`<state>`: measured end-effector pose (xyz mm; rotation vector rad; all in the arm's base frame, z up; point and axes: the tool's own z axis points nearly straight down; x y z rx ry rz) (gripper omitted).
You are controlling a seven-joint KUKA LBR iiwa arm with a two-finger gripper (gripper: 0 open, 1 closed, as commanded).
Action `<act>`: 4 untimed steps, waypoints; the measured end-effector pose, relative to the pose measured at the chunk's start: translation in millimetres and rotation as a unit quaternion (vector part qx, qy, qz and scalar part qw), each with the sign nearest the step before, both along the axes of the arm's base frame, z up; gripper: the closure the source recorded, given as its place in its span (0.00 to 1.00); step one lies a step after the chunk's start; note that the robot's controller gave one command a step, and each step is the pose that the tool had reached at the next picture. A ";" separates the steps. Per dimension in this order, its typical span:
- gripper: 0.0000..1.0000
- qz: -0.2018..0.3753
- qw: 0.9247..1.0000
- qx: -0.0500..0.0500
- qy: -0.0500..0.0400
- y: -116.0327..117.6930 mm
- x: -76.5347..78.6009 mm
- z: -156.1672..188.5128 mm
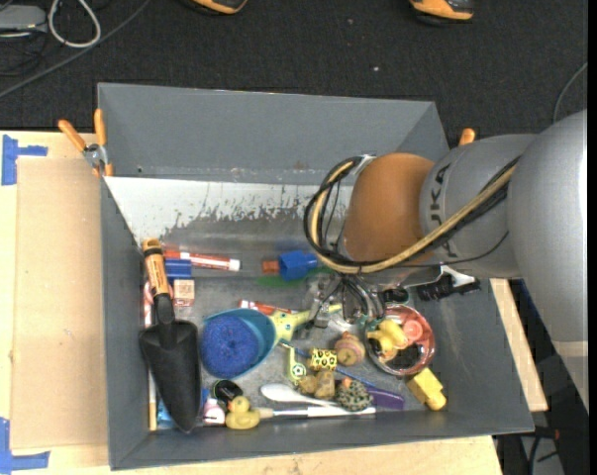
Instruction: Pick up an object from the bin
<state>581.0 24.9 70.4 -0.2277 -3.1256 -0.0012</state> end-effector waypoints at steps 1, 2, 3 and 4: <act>1.00 0.000 1.000 0.000 0.000 0.0 0.0 0.0; 1.00 0.060 0.998 0.000 0.000 -1.5 -2.1 4.9; 0.00 -0.014 1.000 0.000 0.000 -20.9 -10.8 0.9; 1.00 -0.018 1.000 0.000 -0.001 -23.5 -12.1 -0.1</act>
Offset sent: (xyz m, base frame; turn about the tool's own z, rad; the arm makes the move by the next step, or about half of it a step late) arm -0.0044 -0.0048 0.0127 -0.2661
